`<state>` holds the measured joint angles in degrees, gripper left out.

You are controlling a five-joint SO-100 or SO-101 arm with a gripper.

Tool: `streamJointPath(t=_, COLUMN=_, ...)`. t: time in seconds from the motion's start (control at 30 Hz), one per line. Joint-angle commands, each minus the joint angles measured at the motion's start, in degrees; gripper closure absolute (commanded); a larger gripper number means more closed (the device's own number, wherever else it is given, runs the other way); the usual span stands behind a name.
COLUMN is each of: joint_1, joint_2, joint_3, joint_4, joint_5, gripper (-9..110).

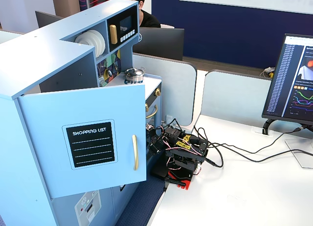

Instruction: Pick up the green pineapple from the left cabinet and place it in the green recipient

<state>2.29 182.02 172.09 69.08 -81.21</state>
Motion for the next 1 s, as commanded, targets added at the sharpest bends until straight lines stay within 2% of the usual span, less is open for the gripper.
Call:
streamJointPath(t=0.0, joint_1=-0.97, joint_2=0.09, joint_3=-0.44, joint_4=6.59, joint_5=2.02, gripper=101)
streamJointPath(t=0.27, joint_1=-2.11, joint_2=0.09, joint_3=-0.35, joint_4=17.14, joint_5=2.64, gripper=101)
streamJointPath(t=0.97, joint_1=-2.11, joint_2=0.09, joint_3=-0.35, joint_4=17.40, joint_5=3.52, gripper=100)
